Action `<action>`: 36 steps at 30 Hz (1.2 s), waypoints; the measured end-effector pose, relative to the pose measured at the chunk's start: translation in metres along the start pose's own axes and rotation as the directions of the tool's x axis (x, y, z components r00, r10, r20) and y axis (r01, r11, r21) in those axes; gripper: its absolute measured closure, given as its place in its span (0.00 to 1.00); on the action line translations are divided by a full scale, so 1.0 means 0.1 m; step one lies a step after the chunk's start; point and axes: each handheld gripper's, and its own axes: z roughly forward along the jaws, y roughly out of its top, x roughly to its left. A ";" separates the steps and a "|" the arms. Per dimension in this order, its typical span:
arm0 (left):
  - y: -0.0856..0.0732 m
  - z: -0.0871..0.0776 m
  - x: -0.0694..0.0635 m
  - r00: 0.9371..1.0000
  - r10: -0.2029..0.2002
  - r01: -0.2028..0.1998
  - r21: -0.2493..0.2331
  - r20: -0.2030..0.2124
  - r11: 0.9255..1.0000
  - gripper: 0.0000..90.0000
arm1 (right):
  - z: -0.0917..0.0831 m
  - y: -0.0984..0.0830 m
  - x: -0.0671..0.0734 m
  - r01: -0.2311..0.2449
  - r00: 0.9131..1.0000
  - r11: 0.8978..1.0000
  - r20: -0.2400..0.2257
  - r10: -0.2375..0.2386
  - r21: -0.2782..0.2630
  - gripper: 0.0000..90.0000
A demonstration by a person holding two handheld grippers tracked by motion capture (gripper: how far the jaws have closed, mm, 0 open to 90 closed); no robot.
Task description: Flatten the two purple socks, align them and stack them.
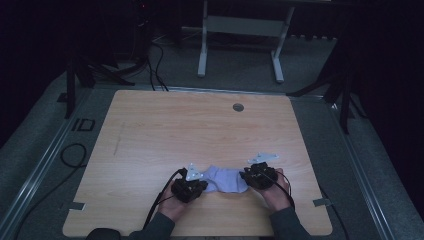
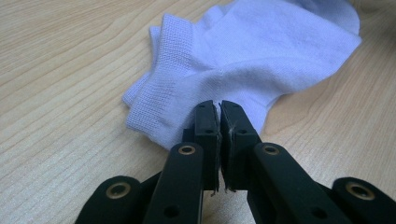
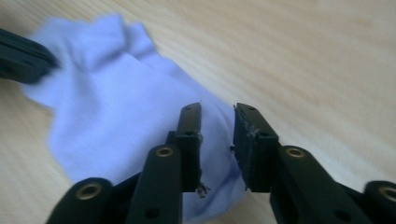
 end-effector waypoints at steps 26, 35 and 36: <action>-0.01 0.00 -0.04 1.000 -0.007 0.007 -0.005 0.001 1.000 0.94 | -0.04 -0.23 -0.05 -0.044 0.999 0.999 0.004 0.044 0.002 0.70; -0.02 -0.01 -0.02 1.000 -0.022 0.023 -0.003 0.011 1.000 0.91 | 0.02 -0.25 -0.04 0.027 0.994 1.000 0.108 -0.026 -0.002 0.65; -0.01 -0.02 -0.01 1.000 -0.025 0.025 -0.005 0.012 1.000 0.90 | 0.02 -0.25 -0.05 0.024 0.994 1.000 0.104 -0.023 -0.004 0.63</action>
